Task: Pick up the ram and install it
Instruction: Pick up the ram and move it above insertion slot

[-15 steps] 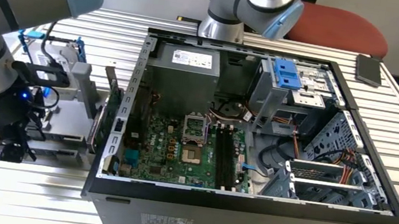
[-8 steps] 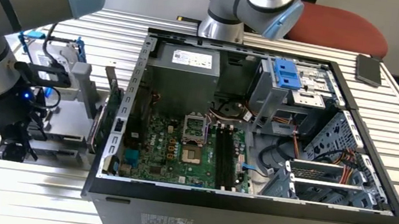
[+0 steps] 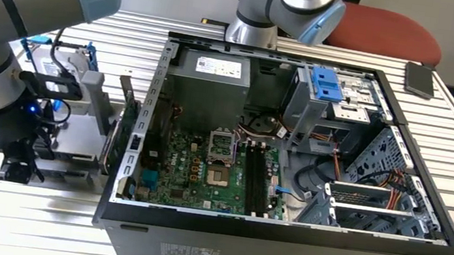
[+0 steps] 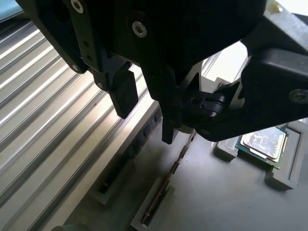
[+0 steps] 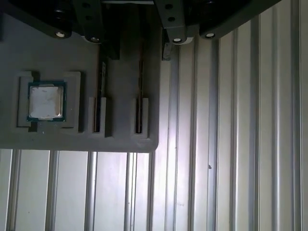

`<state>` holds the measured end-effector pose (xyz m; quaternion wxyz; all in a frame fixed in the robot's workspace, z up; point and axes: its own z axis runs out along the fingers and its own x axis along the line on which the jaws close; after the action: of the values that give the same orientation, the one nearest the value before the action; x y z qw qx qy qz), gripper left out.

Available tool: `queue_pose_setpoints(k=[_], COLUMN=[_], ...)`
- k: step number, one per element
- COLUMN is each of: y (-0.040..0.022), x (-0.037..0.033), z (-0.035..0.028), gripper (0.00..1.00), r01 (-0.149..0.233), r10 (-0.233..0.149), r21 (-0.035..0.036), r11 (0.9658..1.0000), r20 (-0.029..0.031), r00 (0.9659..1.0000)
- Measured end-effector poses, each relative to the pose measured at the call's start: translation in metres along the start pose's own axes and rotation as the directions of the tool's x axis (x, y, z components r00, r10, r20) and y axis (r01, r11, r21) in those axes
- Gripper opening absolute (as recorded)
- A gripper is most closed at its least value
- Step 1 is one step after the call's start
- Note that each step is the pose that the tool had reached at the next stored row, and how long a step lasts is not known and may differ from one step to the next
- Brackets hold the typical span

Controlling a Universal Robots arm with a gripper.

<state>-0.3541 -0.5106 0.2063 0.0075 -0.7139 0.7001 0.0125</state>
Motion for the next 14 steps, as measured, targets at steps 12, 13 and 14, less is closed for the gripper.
queue_pose_setpoints(k=[12,13,14], y=[-0.0001,-0.0001,-0.0001], x=[-0.0007,-0.0008,-0.0008], z=[0.0094,0.0099,0.0103], gripper=[1.0,1.0,1.0], r01=[-0.005,-0.005,-0.005], r10=[0.005,0.005,0.005], r21=[0.0001,0.0,0.0], r11=[1.0,1.0,1.0], r20=[-0.0001,-0.0001,-0.0002], r00=[1.0,1.0,1.0])
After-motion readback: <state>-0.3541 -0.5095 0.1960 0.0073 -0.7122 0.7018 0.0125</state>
